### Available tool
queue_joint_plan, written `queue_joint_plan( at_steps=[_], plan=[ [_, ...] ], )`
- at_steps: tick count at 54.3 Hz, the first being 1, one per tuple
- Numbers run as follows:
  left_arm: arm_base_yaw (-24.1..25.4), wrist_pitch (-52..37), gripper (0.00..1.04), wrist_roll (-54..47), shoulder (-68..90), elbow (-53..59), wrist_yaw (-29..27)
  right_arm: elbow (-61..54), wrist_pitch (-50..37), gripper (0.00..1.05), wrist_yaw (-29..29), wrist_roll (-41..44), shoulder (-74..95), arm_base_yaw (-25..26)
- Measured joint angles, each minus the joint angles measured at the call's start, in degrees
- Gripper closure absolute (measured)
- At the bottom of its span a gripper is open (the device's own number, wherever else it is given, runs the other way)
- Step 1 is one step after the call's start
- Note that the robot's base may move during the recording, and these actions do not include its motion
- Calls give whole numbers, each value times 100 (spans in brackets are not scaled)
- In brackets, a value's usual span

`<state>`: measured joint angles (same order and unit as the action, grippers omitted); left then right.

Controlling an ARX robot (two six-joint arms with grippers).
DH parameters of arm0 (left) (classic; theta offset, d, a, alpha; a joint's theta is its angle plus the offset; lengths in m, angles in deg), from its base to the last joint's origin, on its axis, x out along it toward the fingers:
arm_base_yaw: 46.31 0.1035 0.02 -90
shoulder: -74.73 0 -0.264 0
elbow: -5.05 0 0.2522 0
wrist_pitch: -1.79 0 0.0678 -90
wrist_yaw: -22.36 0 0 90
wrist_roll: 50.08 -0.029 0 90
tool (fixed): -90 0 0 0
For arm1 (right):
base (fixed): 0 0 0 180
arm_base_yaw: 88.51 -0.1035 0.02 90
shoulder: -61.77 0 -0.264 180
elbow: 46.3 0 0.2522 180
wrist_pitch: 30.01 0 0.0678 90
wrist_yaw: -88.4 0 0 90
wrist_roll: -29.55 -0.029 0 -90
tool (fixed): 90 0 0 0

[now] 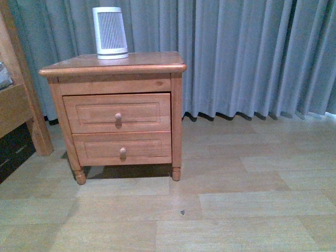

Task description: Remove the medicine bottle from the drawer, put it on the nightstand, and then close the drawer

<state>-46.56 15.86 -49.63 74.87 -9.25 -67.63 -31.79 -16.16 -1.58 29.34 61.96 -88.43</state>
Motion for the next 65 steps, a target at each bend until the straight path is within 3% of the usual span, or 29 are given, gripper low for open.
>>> queue_joint_plan(
  at_steps=[65],
  plan=[
    [0, 0, 7, 0, 0, 0, 0, 0, 0, 7, 2, 0, 0, 0]
  ],
)
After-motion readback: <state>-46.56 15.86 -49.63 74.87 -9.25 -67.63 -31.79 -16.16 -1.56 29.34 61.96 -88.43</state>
